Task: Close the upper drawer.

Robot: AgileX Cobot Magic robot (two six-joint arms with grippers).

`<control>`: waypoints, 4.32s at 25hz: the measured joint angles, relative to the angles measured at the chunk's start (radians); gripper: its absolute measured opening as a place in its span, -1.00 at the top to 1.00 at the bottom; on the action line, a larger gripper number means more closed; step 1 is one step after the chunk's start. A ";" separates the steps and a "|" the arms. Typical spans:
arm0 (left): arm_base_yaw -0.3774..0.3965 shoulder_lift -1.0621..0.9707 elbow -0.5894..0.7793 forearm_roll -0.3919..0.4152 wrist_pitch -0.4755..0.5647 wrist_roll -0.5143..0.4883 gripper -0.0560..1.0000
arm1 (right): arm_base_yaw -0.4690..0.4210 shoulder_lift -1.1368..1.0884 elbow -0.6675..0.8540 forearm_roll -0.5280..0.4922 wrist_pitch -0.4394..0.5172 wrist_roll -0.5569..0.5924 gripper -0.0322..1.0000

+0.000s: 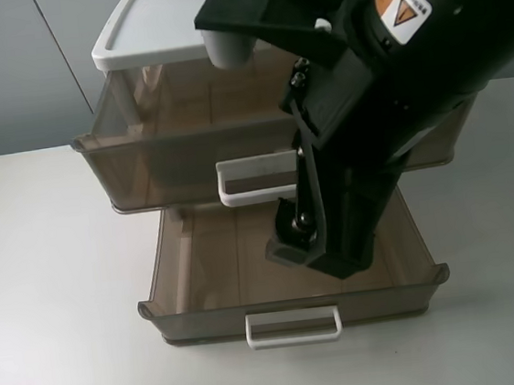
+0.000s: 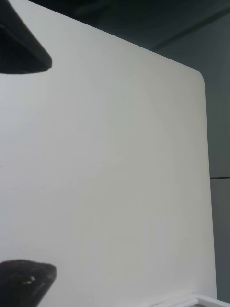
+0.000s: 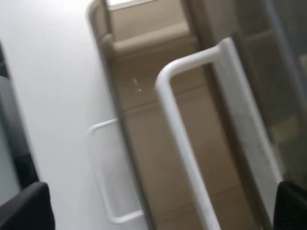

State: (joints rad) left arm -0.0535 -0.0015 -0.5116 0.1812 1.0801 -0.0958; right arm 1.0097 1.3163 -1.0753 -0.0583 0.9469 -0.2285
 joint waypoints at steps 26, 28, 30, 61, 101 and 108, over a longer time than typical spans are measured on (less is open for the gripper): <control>0.000 0.000 0.000 0.000 0.000 0.000 -0.51 | 0.016 0.002 -0.046 0.383 0.152 -0.137 -0.41; 0.000 0.000 0.000 0.000 0.000 0.000 -0.51 | 0.016 0.030 -0.037 0.355 0.150 -0.138 -0.41; 0.000 0.000 0.000 0.000 0.000 0.000 -0.51 | 0.016 0.060 -0.035 0.308 0.143 -0.138 -0.41; 0.000 0.000 0.000 0.000 0.000 0.000 -0.51 | -0.122 0.134 -0.078 0.119 -0.083 -0.098 -0.41; 0.000 0.000 0.000 0.000 0.000 0.000 -0.51 | -0.964 -1.313 0.435 -0.008 0.269 0.294 -0.41; 0.000 0.000 0.000 0.000 0.000 0.000 -0.51 | -0.964 -1.315 0.514 0.025 0.281 0.258 -0.41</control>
State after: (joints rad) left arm -0.0535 -0.0015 -0.5116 0.1812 1.0801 -0.0958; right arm 0.0458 0.0017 -0.5615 -0.0330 1.2275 0.0290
